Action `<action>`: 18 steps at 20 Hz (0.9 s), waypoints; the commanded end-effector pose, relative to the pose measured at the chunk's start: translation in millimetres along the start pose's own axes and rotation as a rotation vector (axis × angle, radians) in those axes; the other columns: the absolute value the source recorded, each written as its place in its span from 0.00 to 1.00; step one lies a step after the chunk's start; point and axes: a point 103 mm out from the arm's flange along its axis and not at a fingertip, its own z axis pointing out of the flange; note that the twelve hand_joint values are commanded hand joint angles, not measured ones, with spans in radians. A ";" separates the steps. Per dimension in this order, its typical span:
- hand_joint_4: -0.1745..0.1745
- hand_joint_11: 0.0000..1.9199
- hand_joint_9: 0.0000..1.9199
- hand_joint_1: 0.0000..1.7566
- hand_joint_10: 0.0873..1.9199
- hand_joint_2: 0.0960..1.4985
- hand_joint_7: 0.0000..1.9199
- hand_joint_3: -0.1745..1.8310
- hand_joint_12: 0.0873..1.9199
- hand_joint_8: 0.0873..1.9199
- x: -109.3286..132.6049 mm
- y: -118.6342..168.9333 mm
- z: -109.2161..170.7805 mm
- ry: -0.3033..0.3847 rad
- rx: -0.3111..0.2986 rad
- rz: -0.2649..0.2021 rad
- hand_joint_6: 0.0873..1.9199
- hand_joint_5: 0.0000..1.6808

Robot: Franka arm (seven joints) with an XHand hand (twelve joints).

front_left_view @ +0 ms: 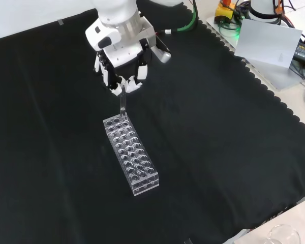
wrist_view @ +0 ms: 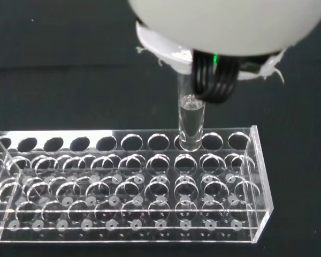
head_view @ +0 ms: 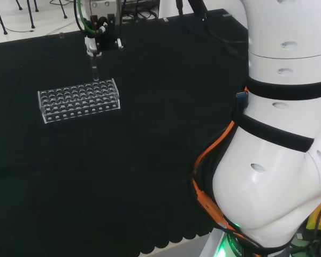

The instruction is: Shake the test tube.

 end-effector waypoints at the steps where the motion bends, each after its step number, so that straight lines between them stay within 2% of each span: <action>1: 0.00 0.51 0.70 0.82 0.24 0.26 0.77 0.54 0.60 0.29 -8.2 -5.9 -13.2 0.019 -0.008 0.000 0.28 0.81; 4: 0.00 0.51 0.70 0.82 0.24 0.26 0.77 0.54 0.60 0.29 -11.2 -9.9 -17.4 0.035 -0.008 0.004 0.28 0.81; 7: 0.00 0.51 0.70 0.82 0.24 0.26 0.78 0.54 0.60 0.29 -0.4 -16.6 -21.0 0.055 -0.003 -0.022 0.27 0.81; 13: 0.00 0.51 0.70 0.82 0.24 0.26 0.78 0.54 0.60 0.29 38.3 -36.6 -32.7 0.154 0.001 -0.101 0.27 0.81; 17: 0.00 0.51 0.70 0.82 0.24 0.26 0.78 0.54 0.60 0.29 75.2 -44.0 -47.6 0.180 0.001 -0.165 0.27 0.81; 18: 0.00 0.51 0.70 0.82 0.24 0.26 0.78 0.54 0.60 0.29 78.3 -45.1 -50.4 0.178 0.000 -0.177 0.27 0.81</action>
